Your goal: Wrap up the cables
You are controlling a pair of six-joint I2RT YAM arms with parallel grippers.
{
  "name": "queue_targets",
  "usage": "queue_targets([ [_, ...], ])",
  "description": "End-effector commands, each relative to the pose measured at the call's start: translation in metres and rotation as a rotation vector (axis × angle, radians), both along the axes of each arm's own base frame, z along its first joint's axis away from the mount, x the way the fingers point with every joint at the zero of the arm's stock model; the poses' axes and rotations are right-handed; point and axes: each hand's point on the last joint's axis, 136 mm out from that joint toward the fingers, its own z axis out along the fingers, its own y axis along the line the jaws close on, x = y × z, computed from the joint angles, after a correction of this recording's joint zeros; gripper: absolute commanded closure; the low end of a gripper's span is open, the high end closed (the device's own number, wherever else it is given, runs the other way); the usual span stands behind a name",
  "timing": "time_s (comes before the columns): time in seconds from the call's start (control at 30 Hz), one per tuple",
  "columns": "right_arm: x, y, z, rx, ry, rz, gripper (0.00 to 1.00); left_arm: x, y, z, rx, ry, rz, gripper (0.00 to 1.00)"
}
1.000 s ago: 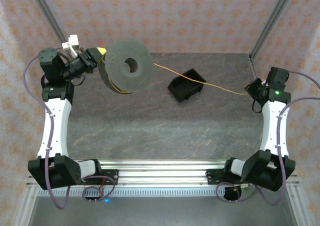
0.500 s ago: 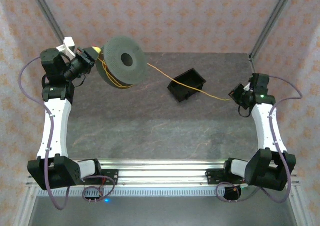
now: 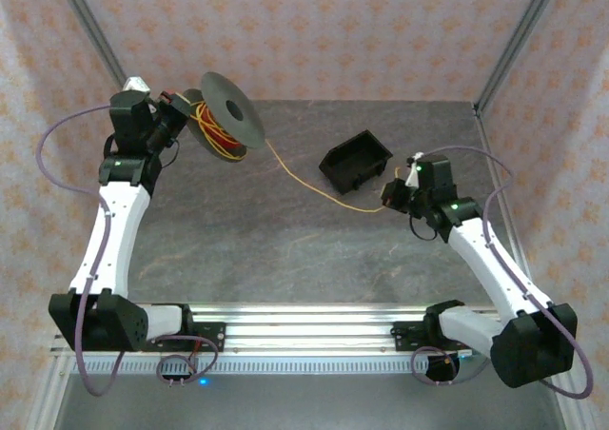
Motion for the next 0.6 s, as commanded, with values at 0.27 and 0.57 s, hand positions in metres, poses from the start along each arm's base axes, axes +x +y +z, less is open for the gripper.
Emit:
queue_targets([
  [0.27,-0.02,0.067,0.047,-0.024,-0.143,0.241,1.0,0.019,0.018,0.029,0.244,-0.058,0.149,1.0],
  [0.57,-0.037,0.113,0.078,0.035,-0.205,0.373,1.0,0.039,-0.021,0.001,0.467,0.042,0.104,1.0],
])
